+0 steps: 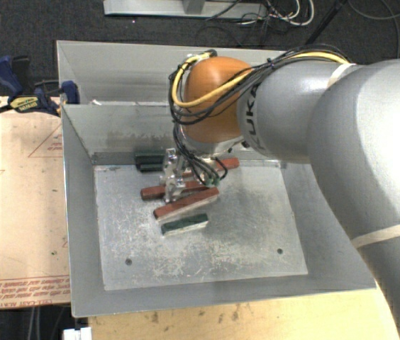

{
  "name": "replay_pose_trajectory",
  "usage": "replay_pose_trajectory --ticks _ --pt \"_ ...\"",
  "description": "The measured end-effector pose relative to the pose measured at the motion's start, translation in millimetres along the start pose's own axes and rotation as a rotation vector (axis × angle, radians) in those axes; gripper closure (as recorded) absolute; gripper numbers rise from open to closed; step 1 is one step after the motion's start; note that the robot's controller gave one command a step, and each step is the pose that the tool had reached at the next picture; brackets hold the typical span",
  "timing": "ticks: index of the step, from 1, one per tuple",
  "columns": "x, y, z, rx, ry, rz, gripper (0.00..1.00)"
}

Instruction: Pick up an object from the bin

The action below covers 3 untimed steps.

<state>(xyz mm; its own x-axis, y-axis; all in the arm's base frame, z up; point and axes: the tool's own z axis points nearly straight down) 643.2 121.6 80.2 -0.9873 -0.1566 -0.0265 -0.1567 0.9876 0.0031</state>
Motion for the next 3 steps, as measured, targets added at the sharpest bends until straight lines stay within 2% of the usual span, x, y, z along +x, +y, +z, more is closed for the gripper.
replay_pose_trajectory --ticks 2,3 --pt "-0.4 0.0 -0.7 0.0 0.002 0.0 1.0" --pt "1.1 0.0 -2.6 0.001 0.014 0.0 1.0"
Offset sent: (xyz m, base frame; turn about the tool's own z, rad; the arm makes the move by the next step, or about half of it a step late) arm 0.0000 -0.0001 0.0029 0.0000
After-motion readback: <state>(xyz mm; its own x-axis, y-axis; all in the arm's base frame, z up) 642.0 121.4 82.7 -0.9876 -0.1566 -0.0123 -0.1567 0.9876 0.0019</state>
